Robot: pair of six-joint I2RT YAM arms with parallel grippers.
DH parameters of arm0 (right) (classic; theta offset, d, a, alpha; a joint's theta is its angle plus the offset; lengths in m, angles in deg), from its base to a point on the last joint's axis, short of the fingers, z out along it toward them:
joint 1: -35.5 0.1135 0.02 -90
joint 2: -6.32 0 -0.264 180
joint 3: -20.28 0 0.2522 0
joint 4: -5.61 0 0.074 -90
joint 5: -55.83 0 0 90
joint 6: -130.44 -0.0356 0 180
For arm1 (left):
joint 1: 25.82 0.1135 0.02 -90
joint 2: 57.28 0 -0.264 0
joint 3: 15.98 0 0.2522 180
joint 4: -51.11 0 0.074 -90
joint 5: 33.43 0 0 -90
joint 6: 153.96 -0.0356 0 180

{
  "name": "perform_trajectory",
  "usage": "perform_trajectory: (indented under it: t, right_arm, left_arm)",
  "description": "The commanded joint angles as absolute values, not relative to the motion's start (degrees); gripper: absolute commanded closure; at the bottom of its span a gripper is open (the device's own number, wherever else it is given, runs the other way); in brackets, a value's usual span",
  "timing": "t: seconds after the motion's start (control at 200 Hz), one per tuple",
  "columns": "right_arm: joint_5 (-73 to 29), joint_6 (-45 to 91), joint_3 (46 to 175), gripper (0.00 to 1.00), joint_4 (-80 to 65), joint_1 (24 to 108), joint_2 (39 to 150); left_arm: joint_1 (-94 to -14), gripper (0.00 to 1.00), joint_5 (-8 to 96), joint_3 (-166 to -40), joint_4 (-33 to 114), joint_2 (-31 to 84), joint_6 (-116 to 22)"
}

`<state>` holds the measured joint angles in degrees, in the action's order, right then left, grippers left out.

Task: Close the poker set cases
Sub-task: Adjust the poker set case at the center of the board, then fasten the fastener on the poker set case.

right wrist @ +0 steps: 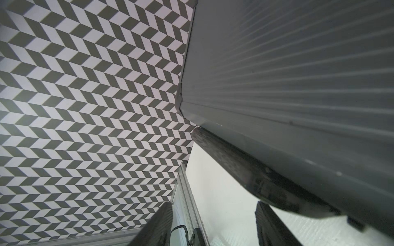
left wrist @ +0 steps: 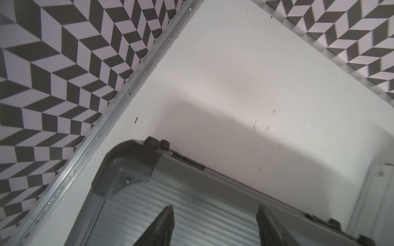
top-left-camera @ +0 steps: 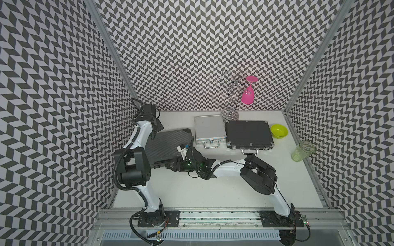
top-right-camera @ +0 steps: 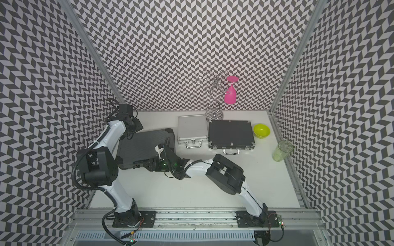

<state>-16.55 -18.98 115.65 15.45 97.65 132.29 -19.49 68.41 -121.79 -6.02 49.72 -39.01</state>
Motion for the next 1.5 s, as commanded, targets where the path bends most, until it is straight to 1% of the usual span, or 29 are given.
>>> perform_trajectory:
  t: [0.0, 0.11, 0.255, 0.411, 0.431, 0.466, 0.476, 0.646, 0.786, 0.866, 0.961, 1.056, 1.106, 1.171, 1.297, 1.497]
  right_arm:
    - [-16.89, -18.44, 116.77, 0.37, 17.54, 97.83, 133.74]
    - [-16.49, -18.50, 117.28, 0.37, 17.57, 97.86, 134.59]
    - [-17.59, -18.80, 117.41, 0.36, 16.82, 97.98, 135.16]
    - [-20.17, -20.39, 116.12, 0.26, 16.31, 99.16, 134.57]
    - [-20.40, -20.74, 115.94, 0.24, 16.37, 99.27, 134.43]
    - [-20.94, -21.28, 115.81, 0.02, 16.71, 99.64, 134.27]
    - [-21.11, -21.44, 115.81, 0.00, 16.66, 99.74, 134.22]
    - [-23.16, -25.67, 116.61, 0.00, 16.56, 101.05, 135.26]
    - [-26.11, -30.09, 116.57, 0.01, 17.47, 102.17, 135.56]
    - [-26.72, -32.73, 117.33, 0.01, 18.45, 102.47, 136.51]
    - [-26.71, -34.68, 119.34, 0.00, 19.38, 102.67, 138.66]
    - [-27.48, -36.26, 121.01, 0.01, 20.51, 102.73, 140.32]
    - [-28.36, -36.15, 121.81, 0.00, 20.24, 102.85, 140.77]
    - [-28.46, -35.09, 124.61, 0.01, 16.04, 102.89, 141.66]
    - [-31.60, -34.70, 123.32, 0.01, 15.40, 103.25, 141.18]
    - [-34.78, -32.27, 127.41, 0.00, 10.49, 103.22, 143.57]
  left_arm:
    - [-17.79, 0.36, 72.63, -129.94, -6.02, 53.67, -41.11]
    - [-17.56, 0.37, 72.86, -134.96, -6.98, 58.51, -42.50]
    - [-17.63, 0.37, 72.03, -137.61, -7.14, 63.25, -41.81]
    - [-17.77, 0.37, 71.99, -140.53, -8.96, 67.33, -41.61]
    - [-17.82, 0.37, 71.76, -140.66, -8.98, 67.70, -41.62]
    - [-17.95, 0.38, 71.15, -140.80, -8.79, 68.20, -41.63]
    - [-17.98, 0.38, 71.09, -140.83, -8.79, 68.39, -41.63]
    - [-18.20, 0.39, 70.14, -142.65, -10.25, 71.45, -41.64]
    - [-18.26, 0.43, 68.83, -142.26, -11.76, 72.48, -41.84]
    - [-18.26, 0.47, 67.26, -139.69, -11.01, 71.71, -42.16]
    - [-18.17, 0.53, 65.77, -137.13, -10.62, 70.80, -42.23]
    - [-18.08, 0.57, 64.75, -135.38, -10.80, 70.22, -42.37]
    - [-17.93, 0.58, 64.80, -134.69, -10.95, 70.06, -42.50]
    - [-17.48, 0.58, 64.43, -133.65, -10.82, 69.85, -42.16]
    - [-16.81, 0.59, 63.19, -132.33, -10.94, 69.50, -42.25]
    - [-16.81, 0.59, 62.63, -132.01, -11.50, 68.92, -42.12]
